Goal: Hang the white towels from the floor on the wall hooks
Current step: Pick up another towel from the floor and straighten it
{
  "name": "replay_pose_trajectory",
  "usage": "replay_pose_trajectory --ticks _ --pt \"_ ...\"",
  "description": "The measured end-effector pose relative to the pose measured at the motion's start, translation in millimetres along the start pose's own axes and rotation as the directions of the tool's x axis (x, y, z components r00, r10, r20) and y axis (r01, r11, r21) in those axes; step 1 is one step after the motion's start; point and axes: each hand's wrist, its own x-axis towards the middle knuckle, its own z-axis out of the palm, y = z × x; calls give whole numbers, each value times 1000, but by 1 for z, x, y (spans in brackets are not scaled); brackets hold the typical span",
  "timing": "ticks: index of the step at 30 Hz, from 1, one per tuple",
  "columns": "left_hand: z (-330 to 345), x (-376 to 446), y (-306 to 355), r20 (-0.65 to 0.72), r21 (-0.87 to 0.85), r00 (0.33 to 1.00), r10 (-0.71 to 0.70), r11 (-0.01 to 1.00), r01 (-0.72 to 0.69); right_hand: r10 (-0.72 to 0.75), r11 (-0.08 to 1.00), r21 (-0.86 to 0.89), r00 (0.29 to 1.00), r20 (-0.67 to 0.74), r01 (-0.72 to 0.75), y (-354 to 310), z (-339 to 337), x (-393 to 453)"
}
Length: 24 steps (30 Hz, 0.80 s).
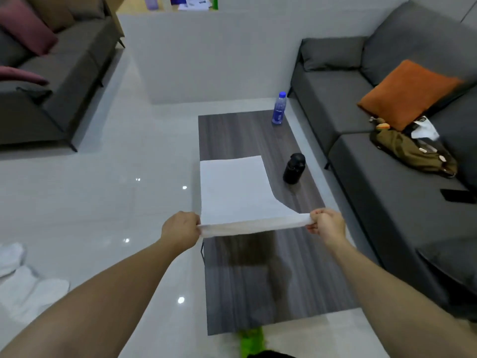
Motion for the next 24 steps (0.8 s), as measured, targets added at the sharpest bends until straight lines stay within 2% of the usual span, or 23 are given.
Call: replay_pose_trajectory --ticks 5,9,15,24 --pt "70 -59 -18 242 -27 970 31 999 -25 92 984 -146 994 -51 -99 82 -26 -61" --pt "96 -84 -28 304 -37 952 31 999 -21 110 966 -230 993 -50 -119 110 -32 -84" --pt "94 -55 -35 256 -70 966 -22 997 41 87 955 -285 996 16 -79 91 -7 -54" --pt "41 102 -27 88 -99 979 -185 976 193 9 959 -284 995 96 19 -11 82 96"
